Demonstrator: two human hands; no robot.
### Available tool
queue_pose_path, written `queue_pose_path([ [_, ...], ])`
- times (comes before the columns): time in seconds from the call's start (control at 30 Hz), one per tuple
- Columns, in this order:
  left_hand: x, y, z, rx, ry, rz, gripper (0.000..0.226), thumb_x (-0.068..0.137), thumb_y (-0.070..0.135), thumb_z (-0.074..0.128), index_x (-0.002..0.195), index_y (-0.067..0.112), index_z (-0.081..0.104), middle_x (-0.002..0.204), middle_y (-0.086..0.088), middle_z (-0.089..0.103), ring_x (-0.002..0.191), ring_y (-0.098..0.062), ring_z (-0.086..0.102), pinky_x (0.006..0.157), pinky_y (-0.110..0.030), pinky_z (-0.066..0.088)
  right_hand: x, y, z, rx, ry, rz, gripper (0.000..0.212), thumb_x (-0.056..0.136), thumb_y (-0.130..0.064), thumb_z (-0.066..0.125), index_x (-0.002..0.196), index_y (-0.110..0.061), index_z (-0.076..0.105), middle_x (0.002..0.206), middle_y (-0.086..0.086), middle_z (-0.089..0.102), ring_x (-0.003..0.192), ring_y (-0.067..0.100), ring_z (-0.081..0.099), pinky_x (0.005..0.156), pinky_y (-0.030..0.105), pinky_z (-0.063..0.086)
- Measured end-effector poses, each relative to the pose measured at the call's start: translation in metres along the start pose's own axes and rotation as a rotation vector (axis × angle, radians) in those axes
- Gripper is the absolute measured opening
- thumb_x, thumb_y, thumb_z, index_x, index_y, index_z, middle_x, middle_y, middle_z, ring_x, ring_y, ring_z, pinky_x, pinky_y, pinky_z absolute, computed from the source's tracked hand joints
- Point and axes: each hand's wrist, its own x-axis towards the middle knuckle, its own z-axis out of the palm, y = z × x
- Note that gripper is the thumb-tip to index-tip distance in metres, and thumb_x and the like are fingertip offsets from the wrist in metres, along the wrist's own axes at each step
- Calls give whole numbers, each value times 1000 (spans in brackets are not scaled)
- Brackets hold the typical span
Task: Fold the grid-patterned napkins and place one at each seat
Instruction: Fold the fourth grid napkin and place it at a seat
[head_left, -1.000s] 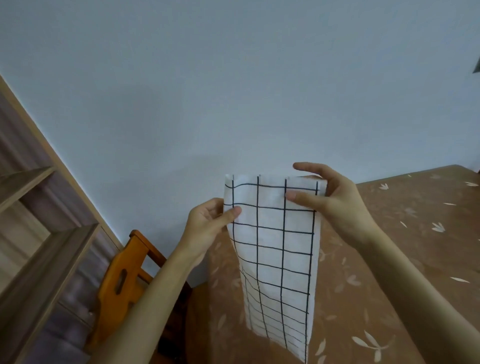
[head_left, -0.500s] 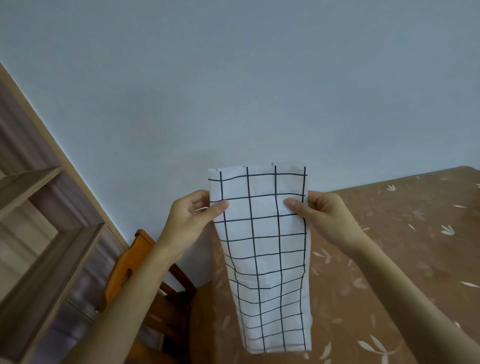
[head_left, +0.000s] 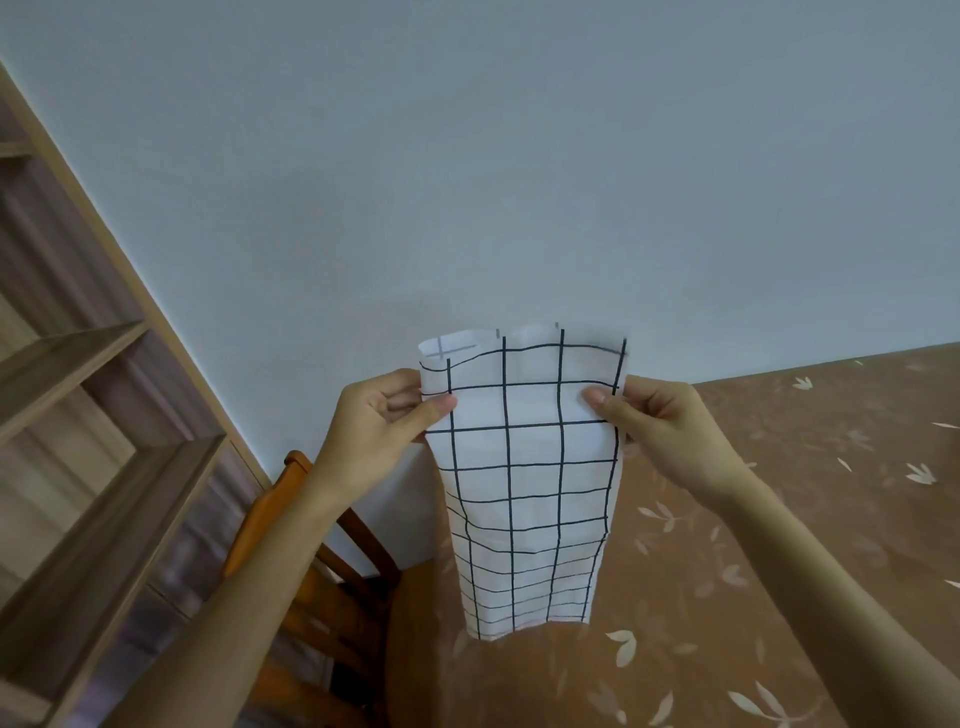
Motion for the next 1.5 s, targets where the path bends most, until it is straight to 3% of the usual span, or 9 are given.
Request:
queue_pose_path([
  [0.13,3,2,-5,-18,-49,22,28,87,-12,63,100,11,75,96,5,79,94,-15,75,78,-24,60,0,2,-6,77,-41,-18,41,98,2,54,91,-29,79,89,-15,77,86,3,70,76,20,55],
  [0.33,-2,5,-8,-7,-61,6,33,96,-11,48,94,6,76,97,-8,78,92,-26,75,77,-30,63,-1,4,-8,201,-67,-6,53,97,9,40,78,-23,78,96,-5,77,87,7,69,72,17,53],
  [0.47,-6,8,-9,-8,-67,-9,23,87,28,64,95,10,78,97,-7,79,90,-24,75,77,-28,61,1,5,-7,297,-128,74,49,101,-13,31,92,-17,79,108,1,77,98,15,71,83,28,53],
  [0.6,-7,9,-2,111,13,25,20,76,13,83,95,16,78,84,3,77,75,-17,73,79,-30,61,-1,6,-6,284,-116,115,43,92,-59,54,122,-32,69,100,-9,76,101,16,69,90,34,51],
  [0.67,-6,10,1,113,37,43,21,78,7,81,98,15,78,83,3,76,75,-18,71,80,-29,60,-3,6,-5,86,-74,97,50,83,-56,69,130,-46,57,69,-15,65,79,13,62,78,24,50],
  [0.73,-6,11,2,99,64,81,25,80,6,80,103,13,76,83,9,74,76,-12,70,81,-24,57,-1,7,-1,81,-99,129,64,77,-39,82,134,-41,53,82,3,74,82,25,69,82,29,58],
  [0.9,-6,11,4,-30,52,34,45,89,8,71,131,17,59,77,6,69,78,-11,66,80,-19,55,1,5,8,235,-84,117,32,79,-3,80,110,-8,72,103,4,79,98,23,75,85,33,61],
  [1.23,-8,-4,1,38,0,-27,33,79,19,74,97,-9,72,94,-29,72,88,-48,68,78,-49,60,6,6,4,134,24,-9,11,81,-7,80,88,-7,73,77,-5,71,71,5,64,66,14,49],
  [1.5,-8,0,-1,-12,-56,-129,33,94,-8,57,106,16,75,101,3,78,89,-24,76,76,-36,64,5,7,-5,86,-19,-130,37,86,19,58,86,-13,76,91,-8,79,87,4,72,75,14,53],
])
